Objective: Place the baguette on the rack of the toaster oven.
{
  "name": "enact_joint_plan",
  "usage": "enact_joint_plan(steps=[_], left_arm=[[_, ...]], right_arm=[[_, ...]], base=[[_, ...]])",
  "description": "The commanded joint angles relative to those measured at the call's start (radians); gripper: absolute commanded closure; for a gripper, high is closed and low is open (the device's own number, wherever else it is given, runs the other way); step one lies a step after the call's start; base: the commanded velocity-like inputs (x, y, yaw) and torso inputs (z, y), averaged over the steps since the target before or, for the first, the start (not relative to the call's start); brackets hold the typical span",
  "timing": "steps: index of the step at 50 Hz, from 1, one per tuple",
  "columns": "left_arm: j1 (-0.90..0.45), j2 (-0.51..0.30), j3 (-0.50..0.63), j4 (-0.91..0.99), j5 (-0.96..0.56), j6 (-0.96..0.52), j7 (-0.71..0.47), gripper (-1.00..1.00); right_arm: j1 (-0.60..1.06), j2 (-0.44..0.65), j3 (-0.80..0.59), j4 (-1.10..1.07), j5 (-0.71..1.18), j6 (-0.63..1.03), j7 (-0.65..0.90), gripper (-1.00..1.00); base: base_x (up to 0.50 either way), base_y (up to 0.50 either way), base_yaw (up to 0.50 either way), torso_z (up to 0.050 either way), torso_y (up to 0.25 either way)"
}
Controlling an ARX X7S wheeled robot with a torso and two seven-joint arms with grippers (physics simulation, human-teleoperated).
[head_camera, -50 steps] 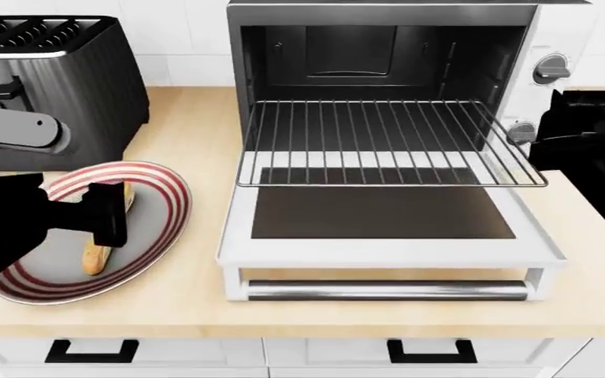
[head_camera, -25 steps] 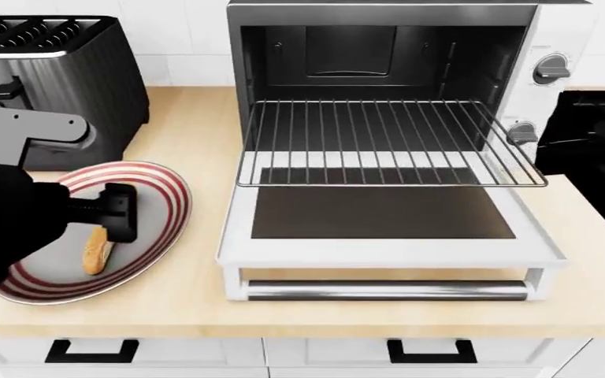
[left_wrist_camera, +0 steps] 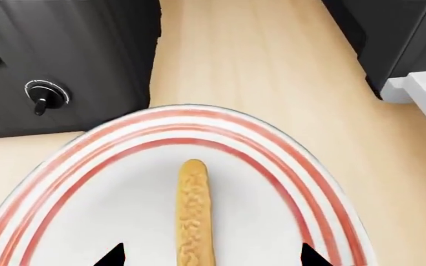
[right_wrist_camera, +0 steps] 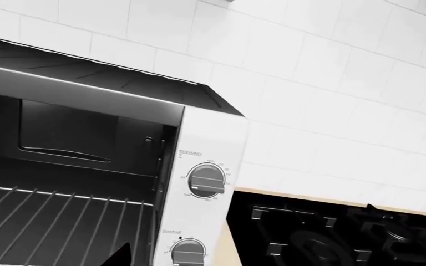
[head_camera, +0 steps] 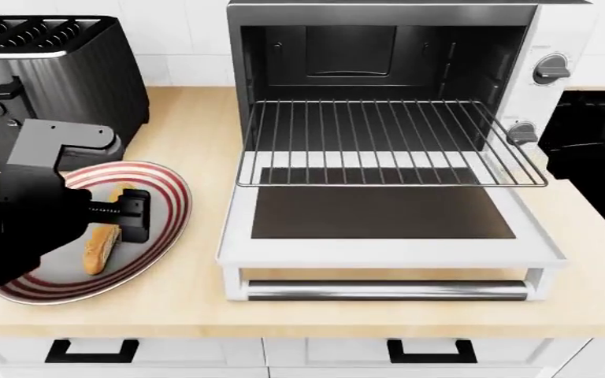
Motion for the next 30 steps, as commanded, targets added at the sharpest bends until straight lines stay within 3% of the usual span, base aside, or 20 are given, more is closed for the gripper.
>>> enact_joint_plan(steps=[1,19,20,30], left_arm=[[-0.007,0.021,0.060,-0.067,0.072,0.037,0.064,-1.00],[0.002,0.020,0.099,-0.099,0.095,0.046,0.103,-1.00],[-0.005,0.021,0.098,-0.097,0.089,0.038,0.097,1.00],[-0.026,0.023,0.102,-0.107,0.092,0.038,0.091,1.00]], right_arm=[[0.018,-0.013,-0.032,0.011,-0.013,-0.001,0.014,-1.00],[0.020,0.010,0.002,-0.012,0.021,0.020,0.024,-1.00],[0.027,0.008,0.004,-0.012,0.023,0.022,0.029,-1.00],[0.073,0.021,-0.004,-0.006,0.039,0.046,0.033,-1.00]], base=[[0.00,0.00,0.00,0.000,0.000],[0.00,0.00,0.00,0.000,0.000],[0.00,0.00,0.00,0.000,0.000],[0.00,0.00,0.00,0.000,0.000]])
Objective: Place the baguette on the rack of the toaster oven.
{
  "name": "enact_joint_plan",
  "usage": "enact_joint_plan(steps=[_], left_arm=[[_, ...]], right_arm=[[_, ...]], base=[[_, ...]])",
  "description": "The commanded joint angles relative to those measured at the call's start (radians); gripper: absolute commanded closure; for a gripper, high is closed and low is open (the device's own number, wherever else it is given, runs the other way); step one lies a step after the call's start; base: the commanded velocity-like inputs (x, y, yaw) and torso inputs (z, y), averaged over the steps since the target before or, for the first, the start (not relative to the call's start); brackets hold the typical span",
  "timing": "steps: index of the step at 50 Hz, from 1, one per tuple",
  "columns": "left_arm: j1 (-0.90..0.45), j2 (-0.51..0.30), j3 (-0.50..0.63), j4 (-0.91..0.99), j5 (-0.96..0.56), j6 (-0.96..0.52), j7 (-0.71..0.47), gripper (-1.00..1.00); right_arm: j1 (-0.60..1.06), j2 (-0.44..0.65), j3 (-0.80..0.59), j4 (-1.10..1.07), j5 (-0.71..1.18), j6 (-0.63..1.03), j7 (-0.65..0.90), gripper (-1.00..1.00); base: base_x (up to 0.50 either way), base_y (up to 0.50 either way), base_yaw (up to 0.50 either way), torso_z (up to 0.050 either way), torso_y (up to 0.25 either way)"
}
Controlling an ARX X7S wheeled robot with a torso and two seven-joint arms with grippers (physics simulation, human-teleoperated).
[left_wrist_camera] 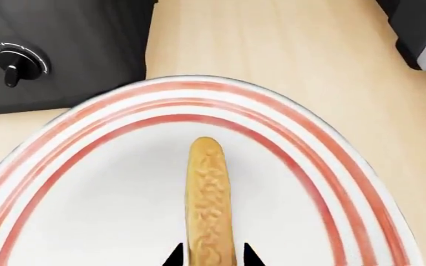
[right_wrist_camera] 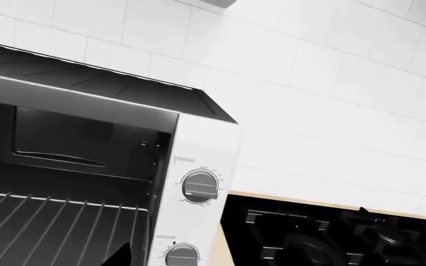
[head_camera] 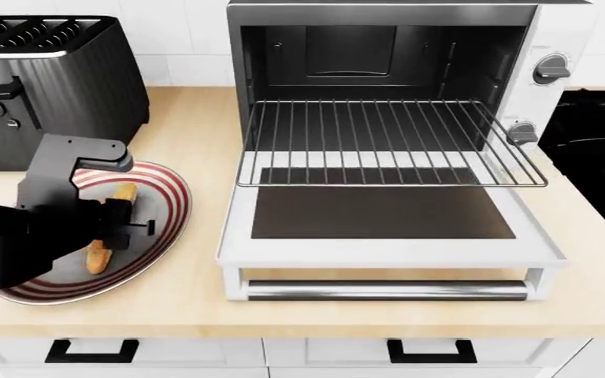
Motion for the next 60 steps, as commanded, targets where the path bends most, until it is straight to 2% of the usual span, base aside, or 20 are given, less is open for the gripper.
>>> enact_joint_plan(steps=[1,8,23,28,30,34,35,37,40,42,52,60], left_arm=[[-0.019,0.006,0.012,-0.014,-0.008,-0.002,0.003,1.00],[-0.038,0.003,0.017,-0.018,-0.010,-0.009,0.009,1.00],[-0.193,-0.004,-0.048,0.039,-0.150,-0.128,-0.101,1.00],[-0.269,0.001,-0.076,0.072,-0.265,-0.190,-0.153,1.00],[-0.364,0.011,-0.073,0.079,-0.361,-0.244,-0.214,1.00],[-0.492,0.014,-0.013,0.067,-0.501,-0.262,-0.244,1.00],[-0.497,0.016,-0.019,0.094,-0.484,-0.250,-0.209,1.00],[-0.519,0.021,-0.007,0.091,-0.506,-0.237,-0.240,1.00],[-0.557,0.032,0.050,0.103,-0.627,-0.250,-0.256,1.00],[-0.573,0.035,0.072,0.099,-0.625,-0.249,-0.249,1.00],[-0.645,-0.006,0.190,0.105,-0.806,-0.233,-0.255,1.00],[-0.661,-0.012,0.206,0.112,-0.854,-0.214,-0.214,1.00]], right_arm=[[0.059,0.009,-0.016,0.005,0.014,0.027,0.012,-1.00],[0.082,0.028,0.003,0.000,0.034,0.041,0.012,-1.00],[0.059,0.026,-0.007,0.006,0.022,0.020,0.011,-1.00],[0.053,0.028,-0.003,0.007,0.025,0.018,0.011,-1.00],[0.058,0.030,0.000,0.005,0.034,0.030,0.018,-1.00],[0.046,0.037,0.025,-0.007,0.052,0.038,0.023,-1.00],[0.040,0.038,0.028,-0.007,0.053,0.037,0.022,-1.00],[0.028,0.041,0.037,-0.009,0.055,0.033,0.020,-1.00],[0.032,0.027,0.012,-0.003,0.040,0.027,0.028,-1.00],[0.039,0.019,0.006,-0.003,0.037,0.024,0.035,-1.00],[0.092,0.012,-0.024,0.003,0.045,0.040,0.043,-1.00],[0.098,0.002,-0.064,0.019,0.027,0.026,0.036,-1.00]], base=[[0.00,0.00,0.00,0.000,0.000],[0.00,0.00,0.00,0.000,0.000],[0.00,0.00,0.00,0.000,0.001],[0.00,0.00,0.00,0.000,0.000],[0.00,0.00,0.00,0.000,0.005],[0.00,0.00,0.00,0.000,0.000],[0.00,0.00,0.00,0.000,0.000],[0.00,0.00,0.00,0.000,0.000],[0.00,0.00,0.00,0.000,0.000],[0.00,0.00,0.00,0.000,0.000],[0.00,0.00,0.00,0.000,0.001],[0.00,0.00,0.00,0.000,0.001]])
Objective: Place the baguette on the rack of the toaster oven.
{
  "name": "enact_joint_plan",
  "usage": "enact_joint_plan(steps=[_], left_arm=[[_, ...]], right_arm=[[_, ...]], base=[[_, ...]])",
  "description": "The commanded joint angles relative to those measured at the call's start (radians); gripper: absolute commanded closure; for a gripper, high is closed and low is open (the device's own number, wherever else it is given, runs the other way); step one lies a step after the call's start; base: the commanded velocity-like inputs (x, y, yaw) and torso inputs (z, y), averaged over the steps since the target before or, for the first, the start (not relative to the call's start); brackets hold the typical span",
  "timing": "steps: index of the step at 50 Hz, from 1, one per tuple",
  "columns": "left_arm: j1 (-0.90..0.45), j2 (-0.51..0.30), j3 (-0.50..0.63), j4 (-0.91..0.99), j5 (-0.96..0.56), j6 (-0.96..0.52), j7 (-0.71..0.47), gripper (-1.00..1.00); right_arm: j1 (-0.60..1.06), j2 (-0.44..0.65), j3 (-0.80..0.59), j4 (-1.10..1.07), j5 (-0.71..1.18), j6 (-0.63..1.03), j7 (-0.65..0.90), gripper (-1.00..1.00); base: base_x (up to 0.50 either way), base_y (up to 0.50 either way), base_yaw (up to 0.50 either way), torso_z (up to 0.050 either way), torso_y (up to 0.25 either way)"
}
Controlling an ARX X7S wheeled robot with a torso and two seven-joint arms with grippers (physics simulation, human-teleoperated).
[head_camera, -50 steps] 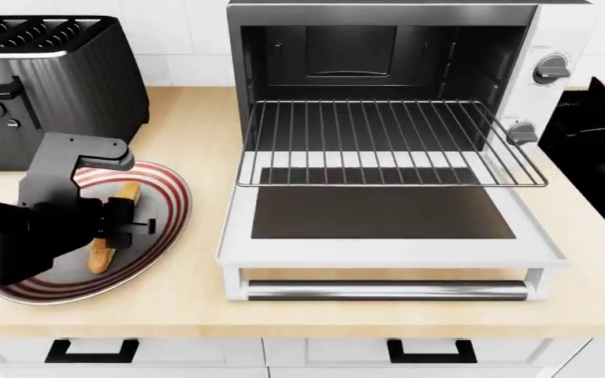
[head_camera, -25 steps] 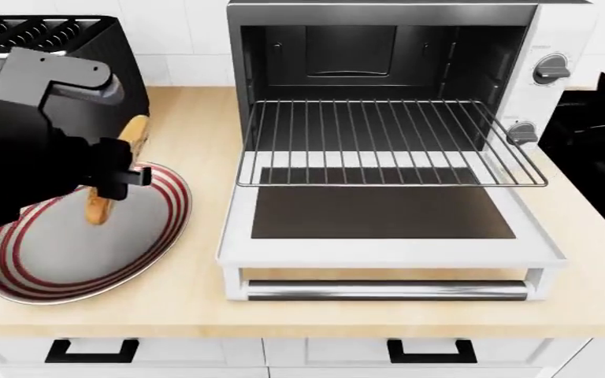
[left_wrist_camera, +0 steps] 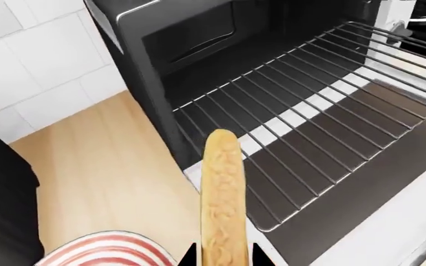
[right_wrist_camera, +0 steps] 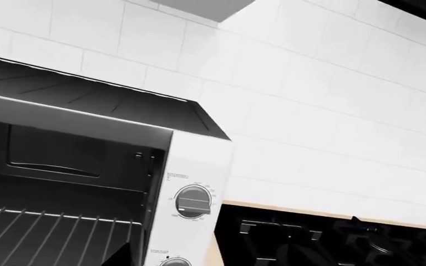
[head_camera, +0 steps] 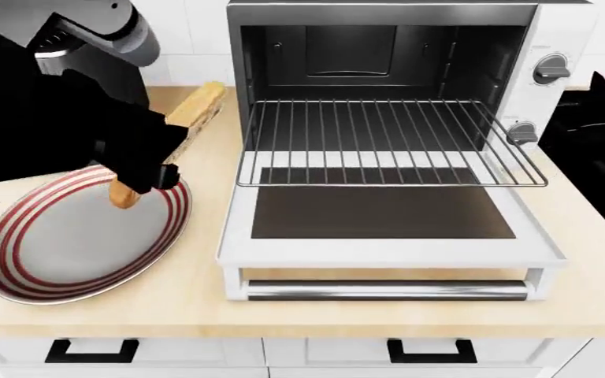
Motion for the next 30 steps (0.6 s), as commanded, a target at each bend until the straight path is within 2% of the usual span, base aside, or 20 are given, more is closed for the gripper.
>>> enact_joint_plan(steps=[1,5,7,11,16,26,30], left_arm=[[-0.070,-0.001,0.041,-0.010,-0.069,0.006,0.038,1.00],[-0.073,0.059,0.018,-0.068,0.043,0.013,0.140,1.00],[-0.076,0.098,0.024,-0.070,0.139,-0.001,0.224,1.00],[-0.054,0.151,0.048,-0.053,0.355,0.038,0.487,1.00],[-0.095,0.199,0.111,-0.146,0.520,0.113,0.660,1.00],[-0.124,0.262,0.177,-0.219,0.619,0.186,0.799,1.00],[-0.142,0.301,0.242,-0.292,0.708,0.242,0.904,1.00]], right_arm=[[0.028,-0.020,-0.056,0.021,-0.021,-0.011,-0.001,-1.00],[0.029,-0.023,-0.057,0.027,-0.026,-0.024,-0.006,-1.00],[0.017,-0.023,-0.055,0.023,-0.026,-0.031,-0.008,-1.00],[-0.021,-0.008,-0.006,0.002,0.001,-0.030,-0.006,-1.00],[-0.039,0.007,0.035,-0.019,0.038,-0.002,0.015,-1.00],[-0.059,0.008,0.049,-0.027,0.042,-0.004,0.030,-1.00],[-0.049,0.016,0.050,-0.026,0.052,0.005,0.030,-1.00]], base=[[0.00,0.00,0.00,0.000,0.000],[0.00,0.00,0.00,0.000,0.000],[0.00,0.00,0.00,0.000,0.000],[0.00,0.00,0.00,0.000,0.000],[0.00,0.00,0.00,0.000,0.002],[0.00,0.00,0.00,0.000,0.001],[0.00,0.00,0.00,0.000,0.000]])
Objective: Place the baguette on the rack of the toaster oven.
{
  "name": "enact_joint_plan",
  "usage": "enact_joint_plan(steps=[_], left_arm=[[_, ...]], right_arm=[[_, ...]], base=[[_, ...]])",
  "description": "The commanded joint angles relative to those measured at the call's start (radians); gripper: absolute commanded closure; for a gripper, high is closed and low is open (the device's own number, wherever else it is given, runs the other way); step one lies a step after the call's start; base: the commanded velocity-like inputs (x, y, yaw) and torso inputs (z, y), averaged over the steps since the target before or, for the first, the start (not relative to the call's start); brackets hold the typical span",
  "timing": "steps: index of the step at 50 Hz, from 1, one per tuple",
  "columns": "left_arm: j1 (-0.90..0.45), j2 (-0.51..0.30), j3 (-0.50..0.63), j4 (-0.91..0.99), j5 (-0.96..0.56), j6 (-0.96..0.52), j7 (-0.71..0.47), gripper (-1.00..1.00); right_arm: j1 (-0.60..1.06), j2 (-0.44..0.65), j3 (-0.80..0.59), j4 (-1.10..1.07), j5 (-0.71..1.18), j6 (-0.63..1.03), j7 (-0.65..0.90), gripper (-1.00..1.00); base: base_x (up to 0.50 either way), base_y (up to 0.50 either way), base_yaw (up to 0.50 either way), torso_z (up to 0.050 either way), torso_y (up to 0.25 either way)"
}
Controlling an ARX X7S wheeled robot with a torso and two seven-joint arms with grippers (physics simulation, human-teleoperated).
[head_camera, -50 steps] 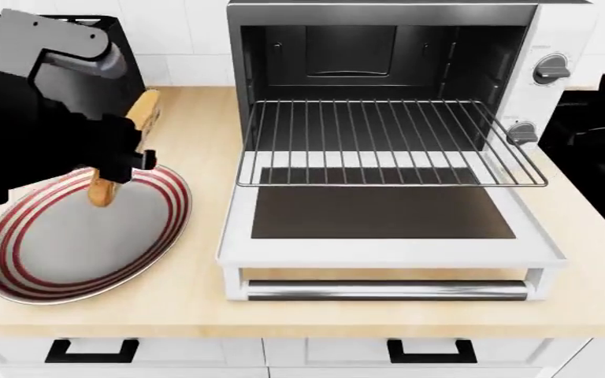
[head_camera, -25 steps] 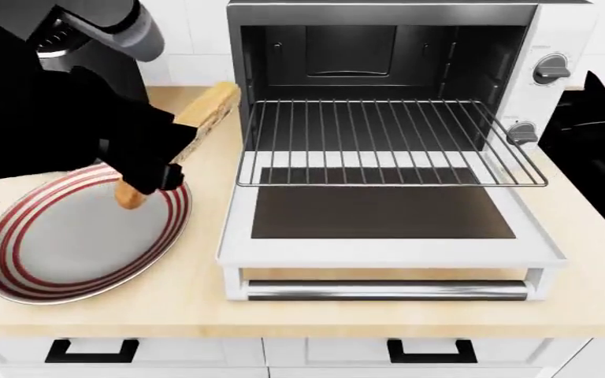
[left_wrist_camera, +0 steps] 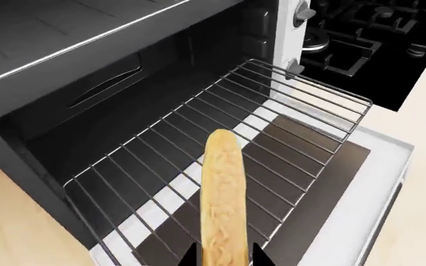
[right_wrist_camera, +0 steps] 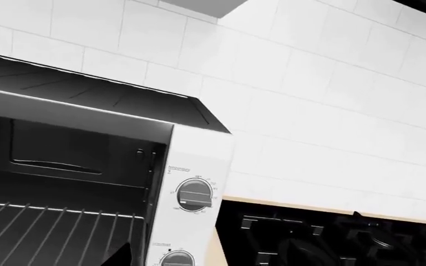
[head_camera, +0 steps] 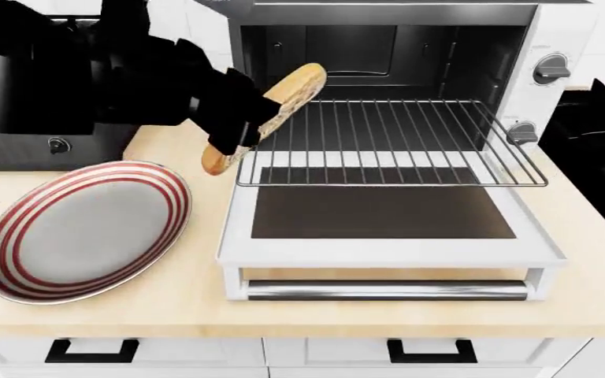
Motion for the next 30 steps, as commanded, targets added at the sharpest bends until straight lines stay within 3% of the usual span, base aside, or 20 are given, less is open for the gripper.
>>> enact_joint_plan(steps=[1,11,30], left_arm=[[-0.050,0.092,0.097,-0.131,0.211,0.110,0.245,1.00],[-0.085,0.177,0.179,-0.257,0.303,0.178,0.365,1.00],[-0.092,0.303,0.246,-0.460,0.400,0.292,0.457,1.00]], right_arm=[[-0.001,0.006,0.006,-0.006,0.014,0.010,0.014,-1.00],[-0.013,0.013,0.014,-0.008,0.021,0.011,0.020,-1.00],[-0.069,0.040,0.077,-0.028,0.062,0.022,0.031,-1.00]], base=[[0.00,0.00,0.00,0.000,0.000],[0.00,0.00,0.00,0.000,0.001],[0.00,0.00,0.00,0.000,0.001]])
